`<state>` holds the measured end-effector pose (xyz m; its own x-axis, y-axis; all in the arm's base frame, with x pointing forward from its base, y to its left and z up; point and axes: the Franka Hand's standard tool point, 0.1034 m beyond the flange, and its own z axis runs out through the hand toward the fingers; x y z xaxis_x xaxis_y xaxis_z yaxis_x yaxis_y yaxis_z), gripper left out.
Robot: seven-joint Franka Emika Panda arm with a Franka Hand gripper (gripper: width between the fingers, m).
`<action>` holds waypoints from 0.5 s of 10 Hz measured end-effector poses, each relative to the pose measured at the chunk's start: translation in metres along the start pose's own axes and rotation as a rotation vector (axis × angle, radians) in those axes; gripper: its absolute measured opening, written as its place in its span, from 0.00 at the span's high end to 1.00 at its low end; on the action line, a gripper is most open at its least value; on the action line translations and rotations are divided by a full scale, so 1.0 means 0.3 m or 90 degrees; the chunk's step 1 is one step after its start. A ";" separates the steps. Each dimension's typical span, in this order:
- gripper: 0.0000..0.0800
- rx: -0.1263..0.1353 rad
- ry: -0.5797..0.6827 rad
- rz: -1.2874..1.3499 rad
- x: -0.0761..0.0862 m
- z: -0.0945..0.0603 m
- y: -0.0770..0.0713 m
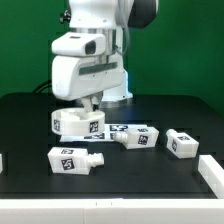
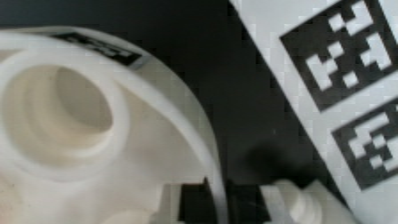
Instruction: Assemble stool
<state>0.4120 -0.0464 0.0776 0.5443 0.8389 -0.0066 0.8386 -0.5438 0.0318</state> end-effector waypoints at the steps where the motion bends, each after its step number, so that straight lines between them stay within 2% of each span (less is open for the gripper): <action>1: 0.97 0.008 -0.005 0.002 0.047 -0.024 0.019; 2: 0.97 0.018 -0.011 -0.014 0.109 -0.025 0.038; 3: 0.97 0.019 -0.009 -0.029 0.142 0.001 0.035; 5: 0.97 0.021 -0.010 -0.025 0.132 0.005 0.036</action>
Offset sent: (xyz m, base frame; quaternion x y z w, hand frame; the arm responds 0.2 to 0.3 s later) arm 0.0000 0.0000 0.0000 0.0000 0.0000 0.0000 1.0000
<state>0.4426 -0.0190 0.0762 0.5116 0.8589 -0.0235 0.8591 -0.5118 -0.0016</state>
